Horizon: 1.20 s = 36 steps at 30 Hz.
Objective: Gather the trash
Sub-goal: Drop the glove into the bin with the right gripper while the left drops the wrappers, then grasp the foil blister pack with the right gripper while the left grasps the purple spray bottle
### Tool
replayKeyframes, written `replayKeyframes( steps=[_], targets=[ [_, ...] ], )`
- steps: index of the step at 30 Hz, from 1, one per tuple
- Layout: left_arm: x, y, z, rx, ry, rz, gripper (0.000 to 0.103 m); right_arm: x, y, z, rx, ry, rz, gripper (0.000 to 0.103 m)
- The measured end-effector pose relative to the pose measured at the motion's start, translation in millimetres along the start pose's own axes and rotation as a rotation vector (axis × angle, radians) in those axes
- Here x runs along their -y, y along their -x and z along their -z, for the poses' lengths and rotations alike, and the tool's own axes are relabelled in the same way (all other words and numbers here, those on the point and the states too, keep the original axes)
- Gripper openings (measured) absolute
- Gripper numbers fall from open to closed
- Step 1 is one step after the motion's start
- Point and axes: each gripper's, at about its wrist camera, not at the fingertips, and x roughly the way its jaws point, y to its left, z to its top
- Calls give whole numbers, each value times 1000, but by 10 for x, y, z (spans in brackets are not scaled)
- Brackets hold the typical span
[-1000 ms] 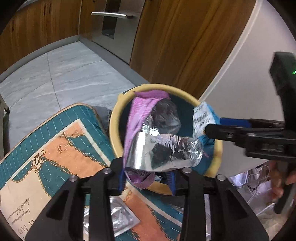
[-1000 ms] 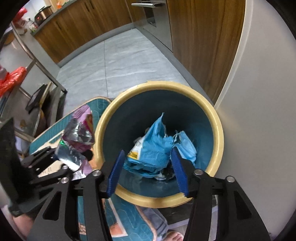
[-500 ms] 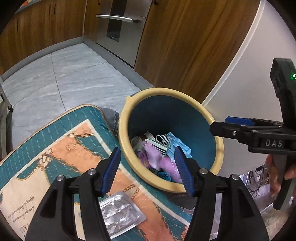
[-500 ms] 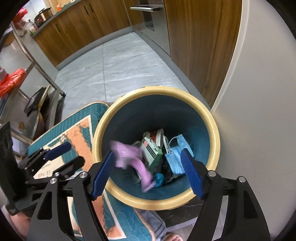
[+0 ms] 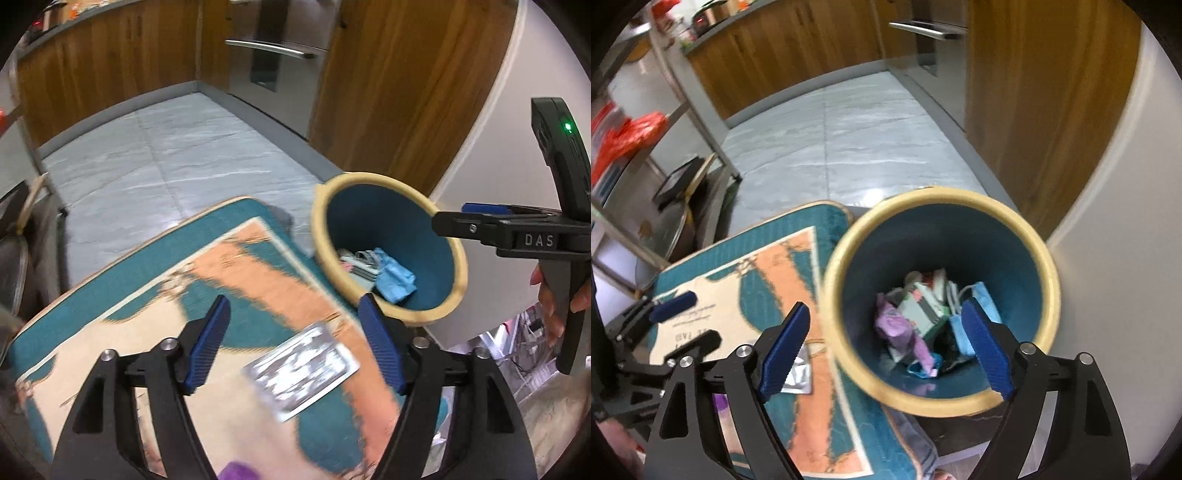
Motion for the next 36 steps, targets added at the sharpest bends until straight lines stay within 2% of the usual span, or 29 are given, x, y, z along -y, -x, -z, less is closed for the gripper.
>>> replayKeyframes(
  steps=[3,11,17,21,24,27,32,36],
  targets=[
    [-170,158,114,9,22,-58,85,-203,15,24,-3,38,-19,88],
    [-595,546,552,-31,47,-175,91,-762,-27,122,-29,133,-62,89],
    [-750,621,924,-93,63,-167,91,-1102,-162,195,-73,163,-91,89],
    [-714,495,1154,-155,51,-147,91,-1215,-201,232,-85,168,-93,89],
    [-640,325,1309,-220,10,-126,91,-1254,-225,255,-90,184,-77,89],
    [-562,179,1408,-268,-50,-148,91,-1250,-262,263,-96,182,-61,89],
    [-520,37,1495,-312,-52,-163,89,-1237,-337,269,-111,187,-46,89],
    [-474,-50,1554,-353,-77,-144,77,-1243,-342,266,-111,189,-54,89]
  ],
)
